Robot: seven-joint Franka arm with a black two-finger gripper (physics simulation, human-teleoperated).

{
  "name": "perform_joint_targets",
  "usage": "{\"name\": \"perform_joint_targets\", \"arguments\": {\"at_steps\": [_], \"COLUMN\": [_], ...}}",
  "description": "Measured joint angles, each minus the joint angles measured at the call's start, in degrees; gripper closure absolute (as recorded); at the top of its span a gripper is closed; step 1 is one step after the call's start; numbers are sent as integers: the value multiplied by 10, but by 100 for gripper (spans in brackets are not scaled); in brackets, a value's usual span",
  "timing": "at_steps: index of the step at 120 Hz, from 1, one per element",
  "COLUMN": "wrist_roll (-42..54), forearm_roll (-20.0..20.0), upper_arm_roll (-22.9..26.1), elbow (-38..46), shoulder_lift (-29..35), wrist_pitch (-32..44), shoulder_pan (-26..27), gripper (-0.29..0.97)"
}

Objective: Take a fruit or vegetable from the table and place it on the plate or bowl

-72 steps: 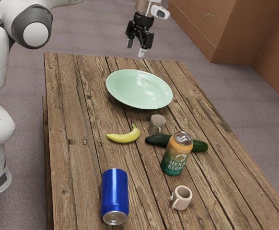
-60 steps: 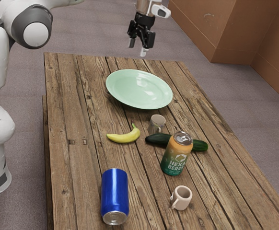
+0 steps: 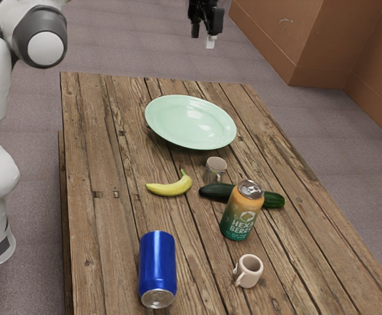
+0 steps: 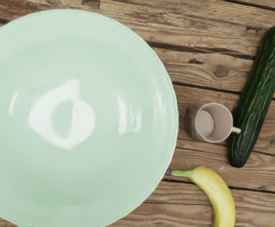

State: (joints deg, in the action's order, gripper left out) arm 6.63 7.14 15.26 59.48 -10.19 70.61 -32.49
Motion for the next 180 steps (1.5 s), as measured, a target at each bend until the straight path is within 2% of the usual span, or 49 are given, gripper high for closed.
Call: {"name": "perform_joint_targets", "arguments": {"at_steps": [17, 25, 36, 42, 49, 61, 75, 85, 115, 128, 149, 180], "wrist_roll": [1, 0, -2, -3, -4, -9, -21, -34, -78, -93, -112, -132], "forearm_roll": [7, 1, -9, -13, -15, -16, -32, -38, -13, 4, 29, 39], "upper_arm_roll": [0, -16, -26, -28, -28, -28, -29, -49, -38, -40, -38, -33], "elbow": [12, 27, 225, 310, 359, 436, 453, 455, 472, 532, 560, 623], "shoulder_lift": [-25, -17, 96, 129, 151, 219, 277, 295, 280, 291, 292, 296], "wrist_pitch": [3, 1, 44, 71, 94, 121, 121, 118, 121, 155, 196, 252], "shoulder_pan": [10, 46, 61, 71, 71, 20, 13, 14, 29, 83, 168, 212], "gripper": [0, 0, 0, 0, 0, 0, 0, 0, 0, 0, 0, 1]}}
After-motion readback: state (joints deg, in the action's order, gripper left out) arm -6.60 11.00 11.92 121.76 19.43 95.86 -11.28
